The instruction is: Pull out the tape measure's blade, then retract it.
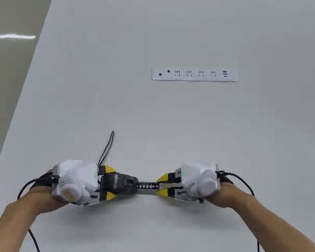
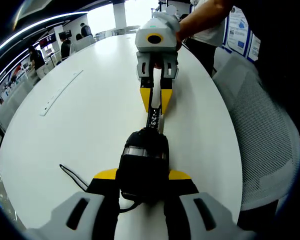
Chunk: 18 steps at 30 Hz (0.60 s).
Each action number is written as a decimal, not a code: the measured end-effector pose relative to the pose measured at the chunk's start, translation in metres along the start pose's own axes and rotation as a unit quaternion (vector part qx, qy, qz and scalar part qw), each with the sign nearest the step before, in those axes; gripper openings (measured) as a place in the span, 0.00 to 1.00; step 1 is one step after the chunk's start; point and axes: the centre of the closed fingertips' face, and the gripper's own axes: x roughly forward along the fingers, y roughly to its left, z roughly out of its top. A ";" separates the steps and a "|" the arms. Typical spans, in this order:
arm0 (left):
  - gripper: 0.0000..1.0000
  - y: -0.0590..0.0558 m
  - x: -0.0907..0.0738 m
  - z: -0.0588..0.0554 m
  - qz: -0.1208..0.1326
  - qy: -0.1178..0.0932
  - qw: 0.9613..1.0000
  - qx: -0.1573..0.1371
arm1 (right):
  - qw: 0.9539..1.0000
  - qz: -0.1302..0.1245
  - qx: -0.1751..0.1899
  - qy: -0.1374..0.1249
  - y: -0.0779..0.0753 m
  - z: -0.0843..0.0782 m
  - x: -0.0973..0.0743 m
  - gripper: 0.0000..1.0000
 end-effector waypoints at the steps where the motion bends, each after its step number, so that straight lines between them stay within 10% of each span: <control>1: 0.30 0.000 0.000 0.000 0.000 0.000 1.000 0.000 | 1.000 0.000 0.001 0.001 0.000 -0.001 -0.001 0.10; 18: 0.30 0.000 0.001 0.000 -0.001 0.002 1.000 -0.002 | 1.000 -0.001 0.010 0.001 0.001 -0.007 -0.011 0.10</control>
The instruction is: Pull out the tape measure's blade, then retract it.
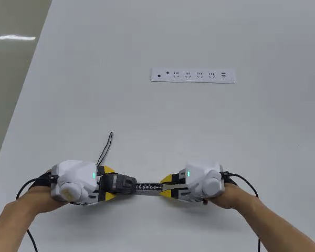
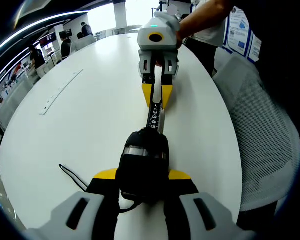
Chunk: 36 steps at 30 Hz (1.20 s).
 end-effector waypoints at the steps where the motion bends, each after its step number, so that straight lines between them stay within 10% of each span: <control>1: 0.30 0.000 0.000 0.000 0.000 0.000 1.000 0.000 | 1.000 0.000 0.000 0.000 0.000 0.000 -0.001 0.10; 36: 0.30 0.000 0.001 0.000 0.002 0.007 1.000 -0.005 | 1.000 0.002 0.011 -0.003 -0.002 -0.020 -0.024 0.10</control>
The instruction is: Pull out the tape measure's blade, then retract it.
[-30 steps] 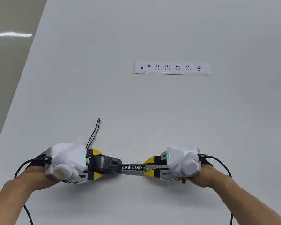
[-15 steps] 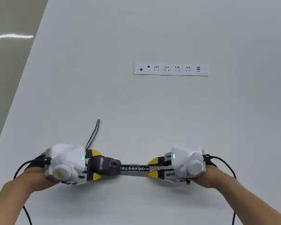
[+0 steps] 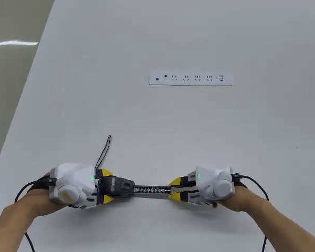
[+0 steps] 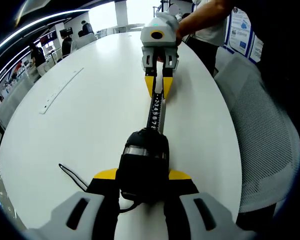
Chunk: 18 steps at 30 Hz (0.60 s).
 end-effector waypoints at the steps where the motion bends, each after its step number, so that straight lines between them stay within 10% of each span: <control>1: 0.30 0.000 0.000 0.000 0.000 0.000 1.000 0.000 | 1.000 0.001 0.003 -0.001 0.001 0.000 -0.001 0.10; 18: 0.30 0.000 0.001 0.000 0.000 0.004 1.000 -0.002 | 1.000 0.001 0.004 0.002 0.000 -0.010 -0.013 0.10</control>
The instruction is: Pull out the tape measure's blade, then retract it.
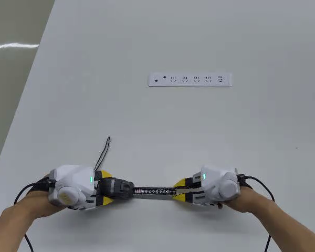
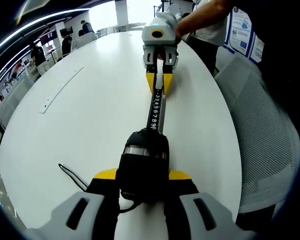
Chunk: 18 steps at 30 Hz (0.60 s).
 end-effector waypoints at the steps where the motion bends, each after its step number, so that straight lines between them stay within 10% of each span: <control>1: 0.30 0.000 0.000 0.000 0.000 0.000 1.000 0.000 | 1.000 0.000 0.000 0.000 0.000 0.000 0.000 0.10; 18: 0.30 0.000 0.000 0.000 0.002 0.002 1.000 -0.002 | 1.000 0.003 0.002 0.001 -0.002 -0.005 -0.010 0.10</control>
